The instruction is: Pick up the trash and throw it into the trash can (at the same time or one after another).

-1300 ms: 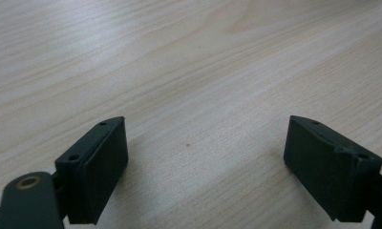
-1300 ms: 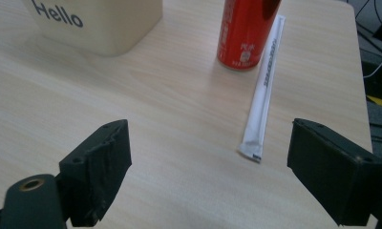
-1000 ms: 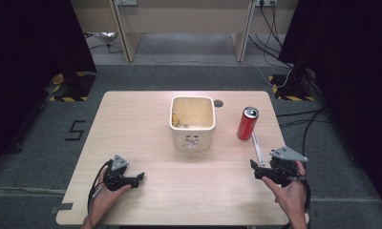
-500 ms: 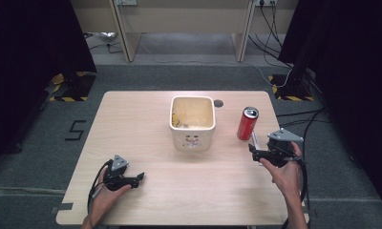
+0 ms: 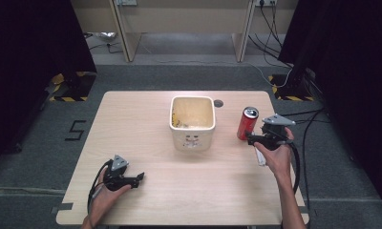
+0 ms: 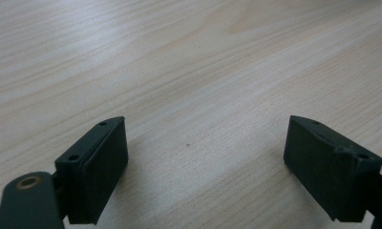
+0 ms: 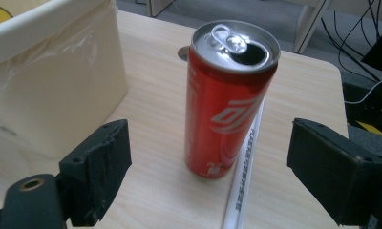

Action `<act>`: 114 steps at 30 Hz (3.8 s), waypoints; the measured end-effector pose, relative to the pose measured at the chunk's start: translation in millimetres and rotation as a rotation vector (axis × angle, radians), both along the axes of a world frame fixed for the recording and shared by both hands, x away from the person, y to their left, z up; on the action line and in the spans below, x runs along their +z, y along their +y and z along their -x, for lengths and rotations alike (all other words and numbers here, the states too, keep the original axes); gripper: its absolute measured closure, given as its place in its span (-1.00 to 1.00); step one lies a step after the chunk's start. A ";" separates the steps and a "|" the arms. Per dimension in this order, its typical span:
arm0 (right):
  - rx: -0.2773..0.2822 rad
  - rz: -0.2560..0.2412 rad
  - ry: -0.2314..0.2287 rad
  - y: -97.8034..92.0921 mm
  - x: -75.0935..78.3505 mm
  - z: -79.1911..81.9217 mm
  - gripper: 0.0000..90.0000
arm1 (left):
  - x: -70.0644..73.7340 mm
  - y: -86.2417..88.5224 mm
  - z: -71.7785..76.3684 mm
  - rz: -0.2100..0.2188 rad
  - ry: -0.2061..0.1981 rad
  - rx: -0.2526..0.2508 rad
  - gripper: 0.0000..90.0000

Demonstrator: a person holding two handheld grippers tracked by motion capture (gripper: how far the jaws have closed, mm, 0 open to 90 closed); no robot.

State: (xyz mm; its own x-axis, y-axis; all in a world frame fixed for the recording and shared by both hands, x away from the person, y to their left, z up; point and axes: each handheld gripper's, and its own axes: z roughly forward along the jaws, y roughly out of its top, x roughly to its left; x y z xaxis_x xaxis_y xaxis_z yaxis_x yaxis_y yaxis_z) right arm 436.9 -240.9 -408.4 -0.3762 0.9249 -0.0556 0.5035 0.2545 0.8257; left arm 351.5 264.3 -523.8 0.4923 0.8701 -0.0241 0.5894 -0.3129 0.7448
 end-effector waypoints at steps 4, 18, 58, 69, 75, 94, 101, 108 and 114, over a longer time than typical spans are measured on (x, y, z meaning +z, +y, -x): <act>-0.018 -0.008 0.004 1.5 -3.2 -13.1 -0.67 | 0.0 0.0 0.0 0.000 0.000 0.000 -0.68; -0.055 -0.015 0.009 -6.4 -26.8 -48.1 -0.67 | -0.1 0.0 0.0 0.001 0.000 -0.001 -0.68; -0.016 -0.041 0.032 3.6 -57.9 -67.0 -0.25 | -0.1 0.0 0.0 0.001 0.000 -0.001 -0.68; -0.013 -0.065 -0.010 4.7 -30.7 -52.4 -0.24 | 0.0 0.0 0.0 0.001 0.000 -0.001 -0.68; -0.008 -0.059 -0.015 6.5 -17.1 -44.3 -0.24 | 0.0 0.0 0.0 0.000 0.000 0.000 -0.68; 0.055 -0.061 -0.060 31.9 45.1 -35.9 -0.24 | 0.2 0.3 0.0 -0.004 0.001 -0.003 -0.68; 0.072 -0.061 -0.066 39.5 56.4 -38.2 -0.24 | 0.2 0.3 0.0 -0.004 0.001 -0.003 -0.68; 0.082 -0.059 -0.066 47.9 69.6 -43.8 -0.24 | 0.2 0.4 -0.1 -0.005 0.001 -0.004 -0.68; 0.093 -0.057 -0.079 55.1 79.9 -47.9 -0.24 | 0.2 0.4 -0.1 -0.005 0.001 -0.004 -0.68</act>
State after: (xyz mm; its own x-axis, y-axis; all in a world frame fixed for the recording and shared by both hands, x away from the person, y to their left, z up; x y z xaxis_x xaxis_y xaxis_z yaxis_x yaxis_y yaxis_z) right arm 484.7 -185.8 -328.5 -0.4566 0.8889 -0.0367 0.4131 0.2484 0.8761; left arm 351.6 264.7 -523.5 0.4955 0.8684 -0.0202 0.5890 -0.3189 0.7425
